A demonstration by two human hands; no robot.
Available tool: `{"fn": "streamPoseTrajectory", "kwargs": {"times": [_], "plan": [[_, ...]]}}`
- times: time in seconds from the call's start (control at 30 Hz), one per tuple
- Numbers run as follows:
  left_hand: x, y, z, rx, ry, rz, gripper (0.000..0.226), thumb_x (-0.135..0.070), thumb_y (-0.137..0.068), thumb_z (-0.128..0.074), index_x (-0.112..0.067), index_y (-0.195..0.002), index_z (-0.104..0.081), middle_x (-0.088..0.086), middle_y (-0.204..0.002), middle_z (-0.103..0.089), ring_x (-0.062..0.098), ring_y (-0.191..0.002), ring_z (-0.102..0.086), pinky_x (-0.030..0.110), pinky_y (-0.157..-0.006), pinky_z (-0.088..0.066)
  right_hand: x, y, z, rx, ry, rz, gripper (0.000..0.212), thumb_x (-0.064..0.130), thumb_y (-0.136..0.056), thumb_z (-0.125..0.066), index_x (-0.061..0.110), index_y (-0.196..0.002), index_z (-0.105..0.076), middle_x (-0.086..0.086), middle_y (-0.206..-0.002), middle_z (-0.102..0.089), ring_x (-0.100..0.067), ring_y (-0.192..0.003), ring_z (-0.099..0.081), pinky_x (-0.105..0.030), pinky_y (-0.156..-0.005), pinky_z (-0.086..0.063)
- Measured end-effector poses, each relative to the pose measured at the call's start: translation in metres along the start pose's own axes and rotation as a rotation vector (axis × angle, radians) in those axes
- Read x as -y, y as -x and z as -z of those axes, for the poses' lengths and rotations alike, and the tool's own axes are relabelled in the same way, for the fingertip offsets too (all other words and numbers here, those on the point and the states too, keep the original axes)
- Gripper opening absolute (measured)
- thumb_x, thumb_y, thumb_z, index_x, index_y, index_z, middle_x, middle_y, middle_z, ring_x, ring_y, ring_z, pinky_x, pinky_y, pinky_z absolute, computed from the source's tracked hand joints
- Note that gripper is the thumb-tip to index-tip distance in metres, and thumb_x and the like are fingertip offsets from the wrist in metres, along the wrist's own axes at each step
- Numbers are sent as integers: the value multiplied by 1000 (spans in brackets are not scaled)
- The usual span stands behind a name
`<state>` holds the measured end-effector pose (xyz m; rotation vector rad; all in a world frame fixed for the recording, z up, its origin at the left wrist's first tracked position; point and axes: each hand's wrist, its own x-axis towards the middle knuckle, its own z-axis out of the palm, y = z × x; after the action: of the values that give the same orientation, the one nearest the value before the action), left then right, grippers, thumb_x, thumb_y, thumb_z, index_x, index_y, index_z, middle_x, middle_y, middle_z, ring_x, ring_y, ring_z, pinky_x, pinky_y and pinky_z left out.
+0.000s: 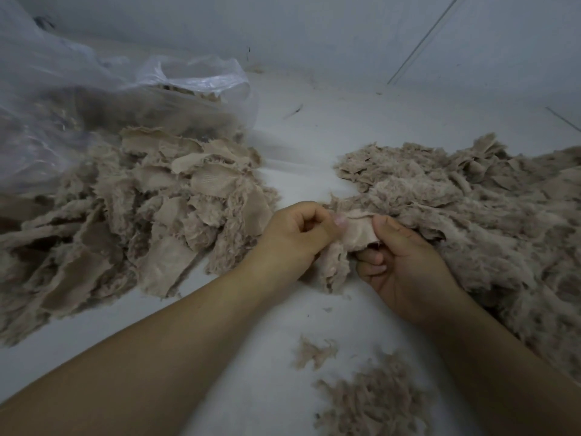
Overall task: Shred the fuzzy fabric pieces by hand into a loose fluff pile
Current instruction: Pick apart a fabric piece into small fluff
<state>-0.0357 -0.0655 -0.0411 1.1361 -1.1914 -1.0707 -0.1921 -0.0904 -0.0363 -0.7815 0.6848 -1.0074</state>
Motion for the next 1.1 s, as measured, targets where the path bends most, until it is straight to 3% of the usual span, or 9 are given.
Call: {"fn": "streamPoseTrajectory", "kwargs": {"times": [0.1,0.33,0.47,0.6,0.7,0.8,0.87,1.0,1.1], "plan": [[2,1,-3,62,-68,-5,18,-12,-87,-71,-15,-73,-61,5,-60,-51,8,-46,-41,17,-44,-34,0,0,0,1,48,4,22,25,-87,-52,5,-96,-56,-2,-61,-53,-2,-41,-38,-13,-36,-31],[-1,-1,4,207,-83,118,22,2,-83,-71,-15,-86,-59,20,-67,-60,16,-37,-53,24,-43,-39,-1,1,2,-68,129,10,24,27,-102,-43,12,-91,-58,1,-51,-44,-3,-39,-35,-14,-37,-28],[-4,-5,12,349,-186,156,31,12,-80,-68,-16,-90,-58,3,-59,-58,18,-44,-52,28,-50,-44,0,0,1,-46,31,40,23,21,-104,-40,11,-84,-48,2,-58,-45,-1,-40,-36,-12,-35,-30],[-7,-5,12,391,-204,147,26,8,-79,-73,-11,-91,-61,14,-75,-60,24,-63,-55,33,-61,-48,-1,-1,1,-41,26,44,25,19,-105,-39,12,-84,-50,-2,-65,-47,-1,-41,-37,-12,-35,-30],[-5,-3,5,273,-221,129,13,-9,-81,-77,-2,-86,-68,7,-63,-60,10,-48,-52,18,-46,-40,-1,0,0,-51,65,43,22,20,-104,-41,12,-87,-52,1,-58,-50,-1,-40,-37,-12,-35,-30],[-2,0,-1,252,-183,97,3,-4,-86,-71,-5,-83,-71,-6,-59,-65,0,-47,-54,12,-46,-41,0,0,0,-31,90,27,18,27,-95,-49,10,-97,-52,3,-53,-49,-3,-41,-37,-13,-37,-29],[-4,2,-2,287,-97,101,9,-1,-92,-62,-5,-89,-70,-7,-64,-68,-1,-49,-56,12,-46,-42,1,2,0,-19,153,20,32,33,-83,-57,9,-103,-53,4,-53,-47,-4,-43,-36,-15,-41,-28],[-5,4,-2,349,-39,92,19,-7,-100,-50,0,-96,-67,15,-85,-73,29,-72,-67,35,-70,-56,1,4,-2,2,224,26,19,23,-77,-61,7,-83,-52,1,-50,-42,-5,-41,-33,-15,-40,-29],[-6,6,-2,409,-77,64,24,-5,-101,-46,-15,-93,-67,-8,-80,-73,5,-71,-65,18,-64,-50,0,4,-1,-1,214,7,17,22,-78,-60,6,-79,-51,1,-48,-41,-5,-39,-31,-16,-41,-28]]}}
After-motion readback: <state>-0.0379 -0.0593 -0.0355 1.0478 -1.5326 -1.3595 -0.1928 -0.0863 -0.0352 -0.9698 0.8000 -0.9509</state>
